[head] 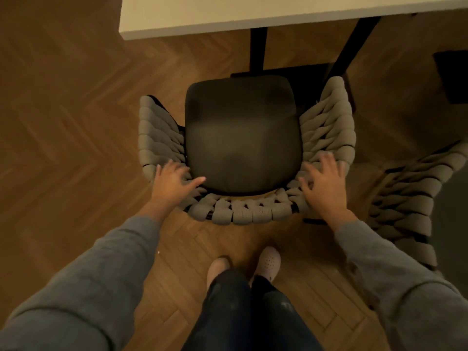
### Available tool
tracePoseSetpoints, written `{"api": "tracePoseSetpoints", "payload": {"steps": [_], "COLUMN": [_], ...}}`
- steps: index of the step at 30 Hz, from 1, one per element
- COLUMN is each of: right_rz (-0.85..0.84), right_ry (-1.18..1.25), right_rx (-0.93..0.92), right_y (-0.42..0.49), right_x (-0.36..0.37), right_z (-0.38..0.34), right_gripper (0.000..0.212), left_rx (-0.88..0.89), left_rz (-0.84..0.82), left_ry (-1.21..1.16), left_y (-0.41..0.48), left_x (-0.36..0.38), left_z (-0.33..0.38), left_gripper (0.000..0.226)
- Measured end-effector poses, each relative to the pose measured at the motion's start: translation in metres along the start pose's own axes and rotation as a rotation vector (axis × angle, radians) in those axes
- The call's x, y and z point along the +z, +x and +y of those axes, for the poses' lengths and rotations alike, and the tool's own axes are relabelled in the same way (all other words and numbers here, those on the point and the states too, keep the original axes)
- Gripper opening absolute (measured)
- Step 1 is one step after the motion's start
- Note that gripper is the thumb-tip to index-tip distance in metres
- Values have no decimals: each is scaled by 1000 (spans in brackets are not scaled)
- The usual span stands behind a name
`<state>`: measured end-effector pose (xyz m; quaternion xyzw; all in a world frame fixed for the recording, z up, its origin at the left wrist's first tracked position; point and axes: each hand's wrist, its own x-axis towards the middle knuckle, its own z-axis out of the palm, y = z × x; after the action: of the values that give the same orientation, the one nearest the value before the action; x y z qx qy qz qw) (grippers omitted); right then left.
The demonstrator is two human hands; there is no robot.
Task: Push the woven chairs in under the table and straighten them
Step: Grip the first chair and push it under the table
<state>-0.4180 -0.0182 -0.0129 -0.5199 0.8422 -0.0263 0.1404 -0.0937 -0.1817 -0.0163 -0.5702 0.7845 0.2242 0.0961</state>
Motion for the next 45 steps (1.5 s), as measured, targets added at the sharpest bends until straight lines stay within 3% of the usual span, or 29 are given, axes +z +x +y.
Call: {"api": "tracePoseSetpoints", "payload": {"steps": [2,4,7,9,12,18,22,29,31,33,35,38,40,42,44,45], "right_rz": [94,79,128,152,194,250,277,252,242,211,174,193,203,129,-95,-234], "right_ry": [208,603,1185,1268,1203,1147,1151,970,942,879,762,559,418,282,70,-54], "right_rx": [329,709,1159,1218,1219,1109,1040,946,913,869,810,648,469,190,-161,-311], "right_y": [-2,-1,12,18,18,35,62,73,74,73,66,41,22,8,5,10], "right_x": [8,8,7,9,12,-3,-22,-22,-21,-20,-18,-5,4,5,-4,-11], "right_z": [7,0,-10,-11,-13,-13,7,39,40,40,36,30,32,38,53,63], "right_gripper": [73,95,87,69,52,31,40,42,45,60,74,67,58,57,76,86], "left_rx": [-169,-382,-731,-887,-968,-1026,-1034,-926,-826,-690,-469,-183,-81,103,348,435], "left_rz": [223,336,386,380,366,358,350,327,332,302,286,178,44,-48,-174,-246], "left_ry": [-8,-143,-669,-969,-1070,-1137,-1146,-941,-864,-541,-198,59,166,230,327,384], "left_y": [-3,-9,-7,-2,3,5,9,13,11,7,1,-8,-15,-23,-28,-27], "left_x": [7,13,14,10,7,7,7,10,11,18,30,41,42,43,46,47], "left_z": [-1,3,6,5,-2,1,32,66,65,62,63,75,89,101,107,106], "left_gripper": [70,77,81,65,48,50,53,62,73,87,84,69,73,95,111,107]}}
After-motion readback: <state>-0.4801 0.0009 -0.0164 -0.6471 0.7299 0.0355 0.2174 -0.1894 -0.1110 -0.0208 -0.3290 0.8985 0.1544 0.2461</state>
